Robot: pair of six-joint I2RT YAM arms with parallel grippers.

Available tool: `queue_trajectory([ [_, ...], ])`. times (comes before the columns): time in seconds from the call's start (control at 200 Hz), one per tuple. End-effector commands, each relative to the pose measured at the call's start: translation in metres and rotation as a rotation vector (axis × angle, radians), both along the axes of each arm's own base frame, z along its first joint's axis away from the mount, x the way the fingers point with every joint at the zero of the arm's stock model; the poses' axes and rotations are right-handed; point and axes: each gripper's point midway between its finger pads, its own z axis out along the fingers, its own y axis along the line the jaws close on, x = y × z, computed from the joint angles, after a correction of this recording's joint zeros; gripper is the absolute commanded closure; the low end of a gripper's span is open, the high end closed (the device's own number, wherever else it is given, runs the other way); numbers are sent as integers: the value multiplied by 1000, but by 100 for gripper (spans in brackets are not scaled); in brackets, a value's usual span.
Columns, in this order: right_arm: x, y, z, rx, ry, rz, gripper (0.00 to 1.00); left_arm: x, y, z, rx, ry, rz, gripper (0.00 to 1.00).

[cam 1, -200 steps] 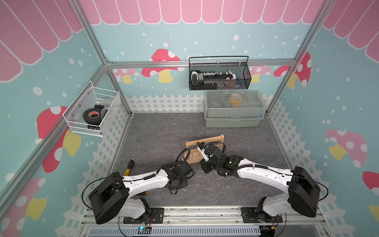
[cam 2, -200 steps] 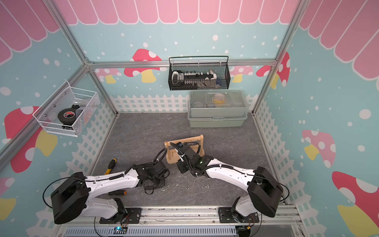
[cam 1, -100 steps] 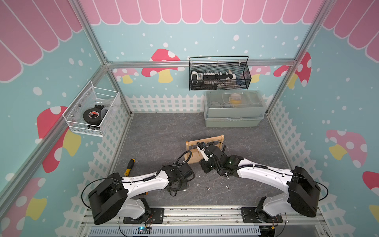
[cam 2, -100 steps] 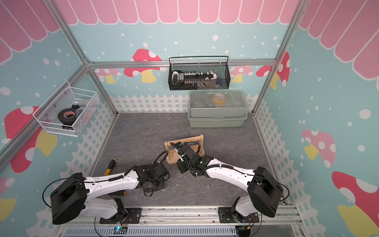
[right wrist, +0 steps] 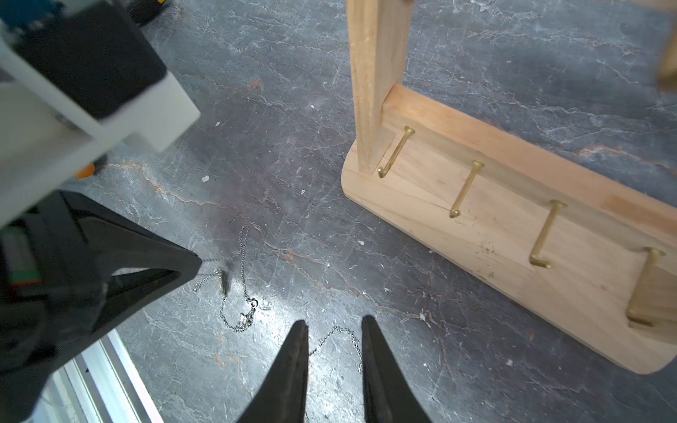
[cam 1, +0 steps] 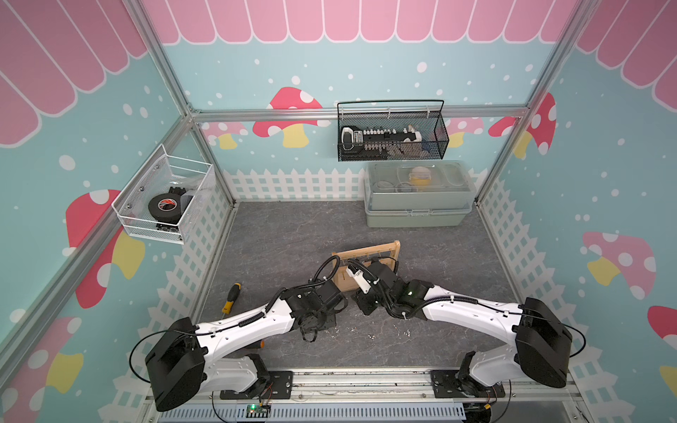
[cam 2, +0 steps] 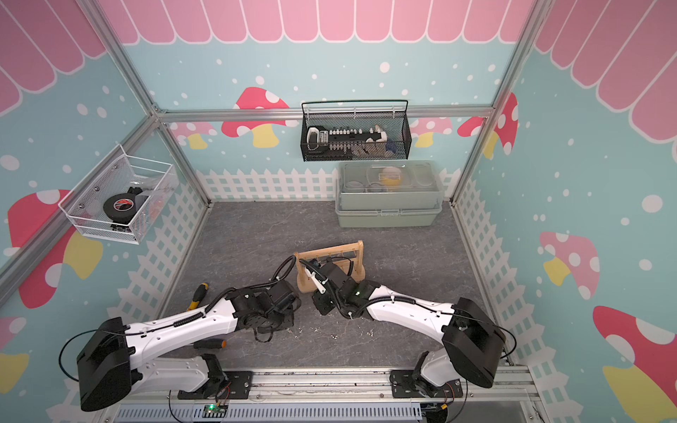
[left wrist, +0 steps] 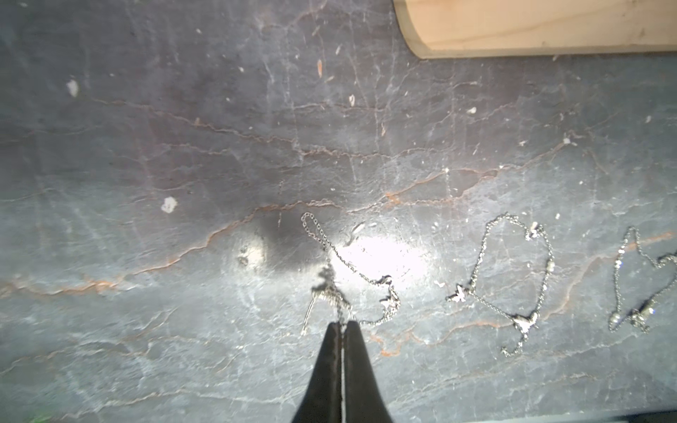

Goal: Hang the necklace on the jewelry display stand
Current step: Pick up the necklace from the center of the board.

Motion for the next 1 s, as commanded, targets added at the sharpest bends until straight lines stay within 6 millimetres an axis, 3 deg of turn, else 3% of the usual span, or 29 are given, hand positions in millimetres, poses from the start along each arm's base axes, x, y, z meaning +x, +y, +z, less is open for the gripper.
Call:
queue_trajectory([
  [0.0,-11,6,0,42,10,63,72,6,8,25,7,-53,13,100],
  [0.24,-29,27,14,212,-67,244,61,16,7,63,-17,-119,-7,100],
  [0.44,-20,27,18,217,-132,253,54,24,5,96,-41,-173,-25,100],
  [0.53,-26,32,20,248,-128,308,51,26,3,109,-48,-190,-42,100],
  [0.845,-40,48,53,391,-211,434,44,31,-4,131,-61,-216,-77,100],
  [0.996,-50,50,43,392,-209,469,45,32,-8,142,-86,-225,-84,100],
])
